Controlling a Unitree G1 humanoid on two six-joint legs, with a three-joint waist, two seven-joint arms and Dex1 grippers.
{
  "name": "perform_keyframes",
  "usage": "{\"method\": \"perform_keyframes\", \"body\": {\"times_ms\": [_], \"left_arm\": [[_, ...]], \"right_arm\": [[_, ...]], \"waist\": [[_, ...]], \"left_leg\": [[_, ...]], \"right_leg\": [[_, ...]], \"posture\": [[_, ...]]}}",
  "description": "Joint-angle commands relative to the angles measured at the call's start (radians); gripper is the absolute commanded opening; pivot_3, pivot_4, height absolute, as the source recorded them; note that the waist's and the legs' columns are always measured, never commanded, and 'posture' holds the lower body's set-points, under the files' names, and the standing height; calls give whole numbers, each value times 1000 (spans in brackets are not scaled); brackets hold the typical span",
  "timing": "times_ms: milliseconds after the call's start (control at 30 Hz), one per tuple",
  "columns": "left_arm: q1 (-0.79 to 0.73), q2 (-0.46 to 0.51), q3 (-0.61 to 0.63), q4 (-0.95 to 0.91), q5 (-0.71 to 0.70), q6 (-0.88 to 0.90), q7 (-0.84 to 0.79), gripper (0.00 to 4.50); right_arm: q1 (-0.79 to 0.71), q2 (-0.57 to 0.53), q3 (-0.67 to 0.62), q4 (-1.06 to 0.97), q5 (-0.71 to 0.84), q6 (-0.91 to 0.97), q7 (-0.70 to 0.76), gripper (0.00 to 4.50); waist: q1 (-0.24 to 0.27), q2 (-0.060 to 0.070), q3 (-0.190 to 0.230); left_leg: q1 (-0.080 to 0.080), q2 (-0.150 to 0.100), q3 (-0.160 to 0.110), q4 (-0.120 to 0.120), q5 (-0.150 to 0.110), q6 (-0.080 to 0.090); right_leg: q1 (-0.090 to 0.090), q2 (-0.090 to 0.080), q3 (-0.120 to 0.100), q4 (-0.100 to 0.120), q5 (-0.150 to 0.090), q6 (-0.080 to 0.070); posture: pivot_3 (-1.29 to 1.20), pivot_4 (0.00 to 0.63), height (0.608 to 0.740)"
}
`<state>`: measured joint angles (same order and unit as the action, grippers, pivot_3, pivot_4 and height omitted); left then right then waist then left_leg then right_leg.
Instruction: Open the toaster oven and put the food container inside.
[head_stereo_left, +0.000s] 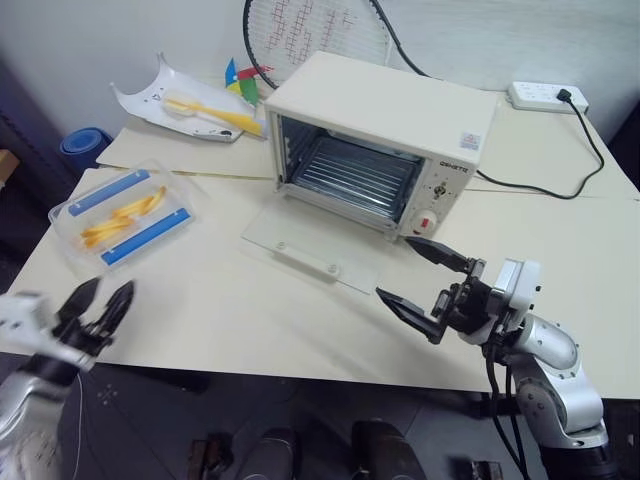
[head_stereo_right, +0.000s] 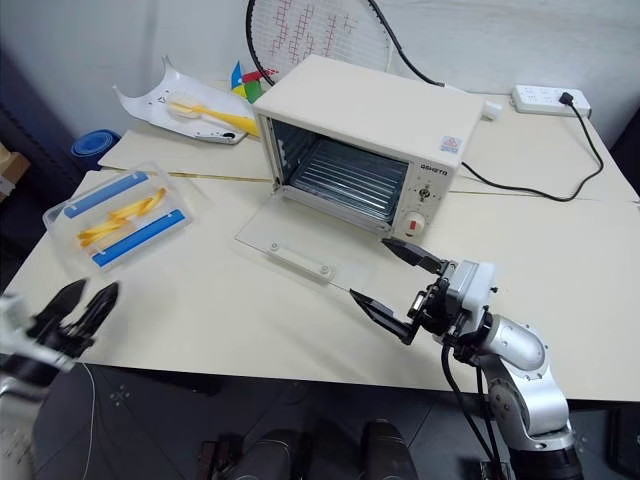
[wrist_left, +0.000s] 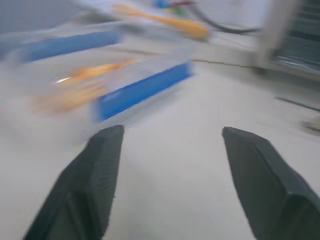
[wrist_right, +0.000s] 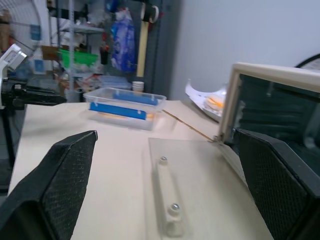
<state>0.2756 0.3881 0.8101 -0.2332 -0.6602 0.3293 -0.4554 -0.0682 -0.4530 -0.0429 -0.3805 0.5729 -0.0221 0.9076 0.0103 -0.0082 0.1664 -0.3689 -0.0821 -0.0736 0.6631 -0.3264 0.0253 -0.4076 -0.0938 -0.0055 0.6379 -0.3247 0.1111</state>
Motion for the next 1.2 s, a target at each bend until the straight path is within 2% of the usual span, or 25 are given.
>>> {"method": "perform_keyframes", "body": {"times_ms": [33, 100, 167, 333, 467, 533, 600, 733, 767, 833, 933, 1033, 1200], "left_arm": [[48, -11, 125, -27, -104, 48, 93, 4480], [26, 18, 140, -23, -130, 85, 140, 4480], [-46, 86, 137, 0, -139, 120, 181, 4480], [-255, 348, 60, 164, -128, 360, 267, 4480], [-531, 563, -94, 508, -42, 521, 277, 4480], [-662, 625, -180, 669, 4, 577, 265, 4480], [-786, 659, -267, 805, 69, 579, 244, 4480], [-981, 667, -388, 1004, 151, 589, 164, 4480], [-1009, 666, -412, 1043, 175, 581, 149, 4480], [-1032, 673, -494, 1095, 244, 558, 88, 4089], [-1070, 668, -503, 1161, 284, 515, 80, 4089], [-1106, 661, -482, 1198, 289, 503, 85, 3536], [-1119, 666, -481, 1167, 307, 501, 62, 1961]], "right_arm": [[-17, 9, 9, 1, 0, -36, 33, 4500], [-21, 7, 13, 9, -6, -40, 46, 4500], [-27, 7, 11, 17, -6, -41, 48, 4500], [-39, -2, 7, 24, -4, -37, 55, 4500], [-43, -7, 11, 32, -15, -39, 66, 4500], [-43, -6, 11, 36, -21, -45, 67, 4500], [-41, -3, 8, 38, -27, -52, 63, 4500], [-35, 6, 9, 39, -42, -65, 49, 4500], [-31, 9, 12, 37, -46, -68, 46, 4500], [-23, 15, 17, 30, -55, -75, 39, 4500], [-15, 22, 20, 24, -75, -89, 23, 4500], [-14, 21, 20, 27, -93, -101, 15, 4500], [-13, 15, 26, 32, -120, -114, 3, 4500]], "waist": [[7, 0, 0], [15, -1, 0], [21, -1, -1], [14, -4, -2], [-1, -4, -2], [-11, -4, -2], [-18, -4, -2], [-16, -5, -3], [-16, -5, -3], [-17, -5, -3], [-19, -5, -3], [-15, -6, -3], [-15, -6, -3]], "left_leg": [[0, 0, 0, 0, 0, 0], [0, 0, 0, 0, -1, 1], [0, 0, 0, 1, -1, 1], [0, -1, -2, 1, -1, 0], [1, -2, -1, 0, -2, 0], [0, -1, -1, -1, -2, 0], [0, -2, -1, -1, -2, 0], [-1, -2, 0, 0, -2, 0], [-1, -3, 0, 0, -2, 0], [-1, -3, 0, 0, -2, 0], [-1, -3, 0, 0, -2, -1], [-1, -3, 0, 1, -2, -1], [-1, -3, 0, 1, -2, 0]], "right_leg": [[0, 0, 0, 0, 0, 0], [0, 0, 0, 0, 0, 0], [0, 0, 0, 0, 0, 0], [0, 0, -1, 2, 0, 0], [-3, 0, 0, 6, 0, -1], [-4, 0, -1, 9, -1, -1], [-4, 0, -2, 10, -1, -1], [-6, 0, -3, 13, 0, -1], [-6, 0, -3, 14, 0, -1], [-6, -1, -3, 15, 0, -1], [-7, -1, -3, 15, 0, -1], [-7, -1, -3, 16, 0, -1], [-7, -1, -3, 16, 0, -1]], "posture": [[0, 150, 740], [0, 150, 740], [0, 150, 740], [0, 150, 740], [0, 150, 740], [0, 150, 740], [0, 150, 740], [0, 150, 740], [0, 150, 740], [0, 150, 740], [0, 150, 740], [0, 150, 740], [0, 150, 740]]}}
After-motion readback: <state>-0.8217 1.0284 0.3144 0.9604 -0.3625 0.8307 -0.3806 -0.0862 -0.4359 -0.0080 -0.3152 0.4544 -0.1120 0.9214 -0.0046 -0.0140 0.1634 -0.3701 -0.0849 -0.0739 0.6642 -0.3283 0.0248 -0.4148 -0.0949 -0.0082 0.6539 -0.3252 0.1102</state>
